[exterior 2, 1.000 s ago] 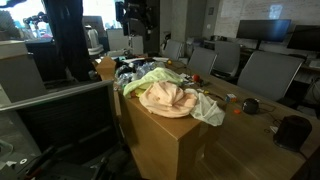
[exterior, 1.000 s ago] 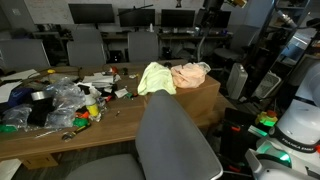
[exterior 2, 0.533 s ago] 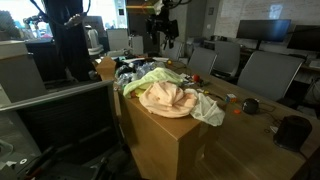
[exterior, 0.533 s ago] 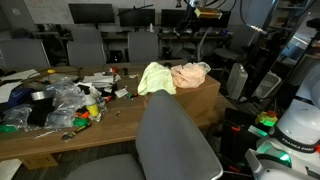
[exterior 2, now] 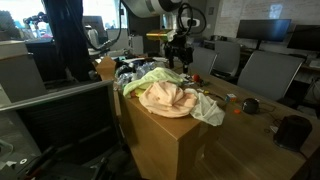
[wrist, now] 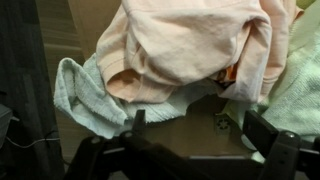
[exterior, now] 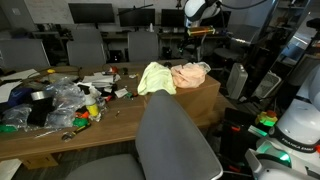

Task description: Move all the clothes from the box to the backrest of the chair

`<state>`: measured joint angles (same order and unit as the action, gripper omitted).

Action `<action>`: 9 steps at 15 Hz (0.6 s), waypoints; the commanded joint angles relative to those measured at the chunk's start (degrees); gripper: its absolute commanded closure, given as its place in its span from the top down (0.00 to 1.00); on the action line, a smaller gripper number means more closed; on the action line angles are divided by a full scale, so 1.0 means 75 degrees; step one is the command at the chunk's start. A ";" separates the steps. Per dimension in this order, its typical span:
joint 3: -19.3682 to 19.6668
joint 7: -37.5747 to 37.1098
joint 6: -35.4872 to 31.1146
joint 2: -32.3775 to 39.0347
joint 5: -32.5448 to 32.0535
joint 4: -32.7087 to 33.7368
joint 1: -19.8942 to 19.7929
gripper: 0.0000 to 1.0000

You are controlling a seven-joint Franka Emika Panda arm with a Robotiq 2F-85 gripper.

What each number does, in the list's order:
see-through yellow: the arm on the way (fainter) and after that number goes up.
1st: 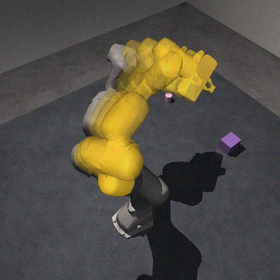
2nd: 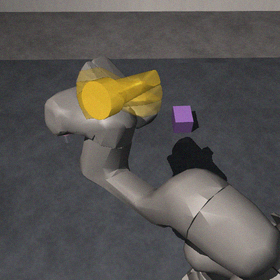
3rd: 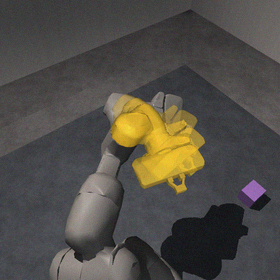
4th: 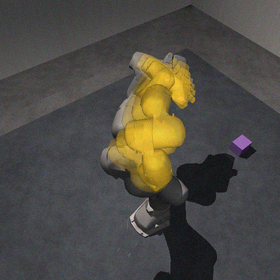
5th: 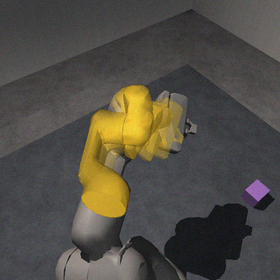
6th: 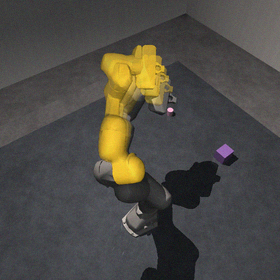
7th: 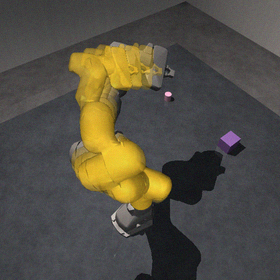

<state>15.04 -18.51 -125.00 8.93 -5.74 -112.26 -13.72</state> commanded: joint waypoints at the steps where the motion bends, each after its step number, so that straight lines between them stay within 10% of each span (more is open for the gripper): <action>1: 0.0000 0.0015 0.0601 0.0414 0.0532 0.0516 -0.0063 1.00; 9: -0.0097 0.0282 0.1629 0.0722 0.2416 0.0690 -0.0190 1.00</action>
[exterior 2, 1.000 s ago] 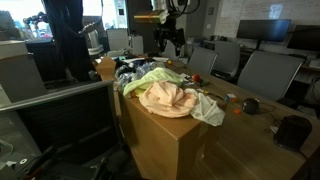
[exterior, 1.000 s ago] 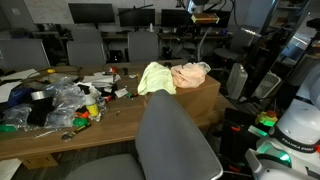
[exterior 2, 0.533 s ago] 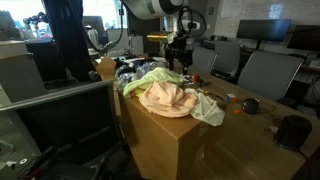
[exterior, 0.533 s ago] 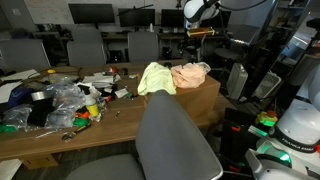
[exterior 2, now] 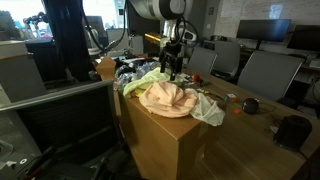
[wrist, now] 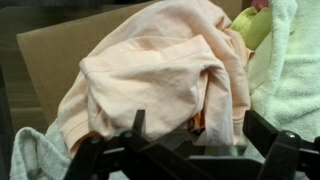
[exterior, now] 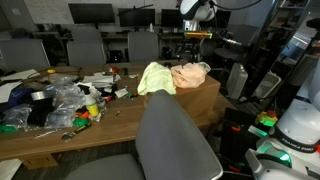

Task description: Move all the clothes from the box to the backrest of the chair

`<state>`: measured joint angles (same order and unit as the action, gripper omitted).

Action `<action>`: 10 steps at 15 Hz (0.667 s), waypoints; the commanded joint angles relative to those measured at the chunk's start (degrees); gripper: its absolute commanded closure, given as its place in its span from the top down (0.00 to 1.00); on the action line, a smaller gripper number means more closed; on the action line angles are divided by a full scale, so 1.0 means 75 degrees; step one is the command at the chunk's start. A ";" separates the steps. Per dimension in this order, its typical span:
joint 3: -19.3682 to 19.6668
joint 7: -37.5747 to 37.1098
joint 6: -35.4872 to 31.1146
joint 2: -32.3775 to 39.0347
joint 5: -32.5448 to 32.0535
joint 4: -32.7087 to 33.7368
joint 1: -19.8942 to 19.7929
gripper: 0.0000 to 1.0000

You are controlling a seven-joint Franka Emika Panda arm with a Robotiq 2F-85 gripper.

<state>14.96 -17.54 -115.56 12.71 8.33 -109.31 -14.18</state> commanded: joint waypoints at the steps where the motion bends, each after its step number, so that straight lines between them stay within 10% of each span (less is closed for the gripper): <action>1: -0.0084 0.0139 0.0431 0.0252 0.0659 0.0267 -0.0128 1.00; 10: -0.0075 -0.0026 0.0907 0.0794 0.1009 0.0125 -0.0092 1.00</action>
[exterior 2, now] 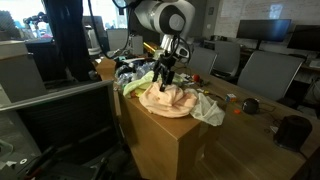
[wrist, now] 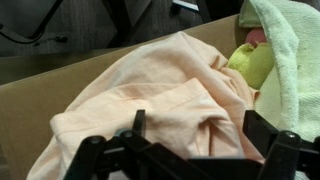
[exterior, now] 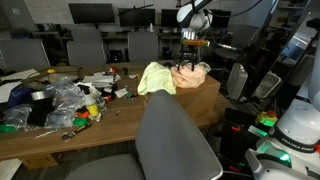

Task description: Move all the clothes from the box to the backrest of the chair

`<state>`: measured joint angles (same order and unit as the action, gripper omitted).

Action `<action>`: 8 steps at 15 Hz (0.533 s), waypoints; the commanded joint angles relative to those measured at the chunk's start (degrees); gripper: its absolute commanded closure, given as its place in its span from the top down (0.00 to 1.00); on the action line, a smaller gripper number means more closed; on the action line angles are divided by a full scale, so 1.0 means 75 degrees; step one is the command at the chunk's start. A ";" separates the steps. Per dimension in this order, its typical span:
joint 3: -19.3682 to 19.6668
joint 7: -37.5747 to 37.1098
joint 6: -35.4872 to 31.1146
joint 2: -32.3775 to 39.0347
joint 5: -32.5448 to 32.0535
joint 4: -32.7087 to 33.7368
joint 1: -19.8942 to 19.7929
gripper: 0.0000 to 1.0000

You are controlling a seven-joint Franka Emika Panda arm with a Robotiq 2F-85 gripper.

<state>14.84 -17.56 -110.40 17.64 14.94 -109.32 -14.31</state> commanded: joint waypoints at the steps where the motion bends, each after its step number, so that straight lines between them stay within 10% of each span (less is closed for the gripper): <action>1: -0.0057 -0.0038 0.0219 0.0185 0.0109 0.0125 -0.0070 1.00; 6: -0.0038 -0.0034 0.0154 0.0283 0.0051 0.0085 -0.0065 1.00; 7: -0.0034 -0.0035 0.0127 0.0275 0.0055 0.0066 -0.0066 0.75; 8: -0.0032 -0.0031 0.0120 0.0271 0.0058 0.0057 -0.0068 0.75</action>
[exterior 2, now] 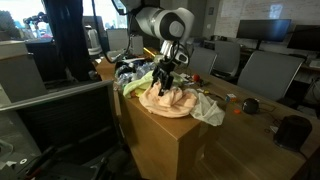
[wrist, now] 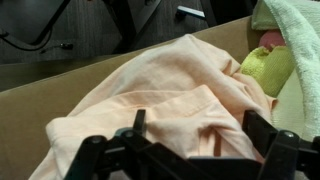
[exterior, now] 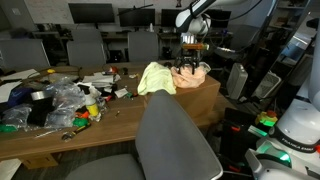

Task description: Move all the clothes from the box to the backrest of the chair

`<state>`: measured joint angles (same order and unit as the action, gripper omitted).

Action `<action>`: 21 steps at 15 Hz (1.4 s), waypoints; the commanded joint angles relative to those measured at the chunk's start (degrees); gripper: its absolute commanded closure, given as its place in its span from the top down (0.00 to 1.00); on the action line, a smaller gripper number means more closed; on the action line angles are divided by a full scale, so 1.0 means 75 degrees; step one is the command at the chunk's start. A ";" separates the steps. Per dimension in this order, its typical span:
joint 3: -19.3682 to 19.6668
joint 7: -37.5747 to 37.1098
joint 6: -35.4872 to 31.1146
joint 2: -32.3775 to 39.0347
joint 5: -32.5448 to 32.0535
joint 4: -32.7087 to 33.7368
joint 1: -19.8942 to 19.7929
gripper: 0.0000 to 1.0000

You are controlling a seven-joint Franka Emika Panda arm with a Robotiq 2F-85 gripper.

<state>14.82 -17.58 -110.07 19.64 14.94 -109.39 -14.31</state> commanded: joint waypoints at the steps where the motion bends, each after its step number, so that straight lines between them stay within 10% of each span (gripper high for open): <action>1: -0.0029 -0.0024 0.0075 0.0002 0.0067 0.0067 -0.0072 0.66; 10: -0.0013 0.0059 -0.0007 -0.0423 0.0206 -0.0165 -0.0115 0.01; 21: 0.0471 0.1402 -0.0147 -0.3562 0.0698 -0.1889 -0.0626 0.02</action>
<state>17.65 -12.43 -111.20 2.41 18.36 -117.51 -18.37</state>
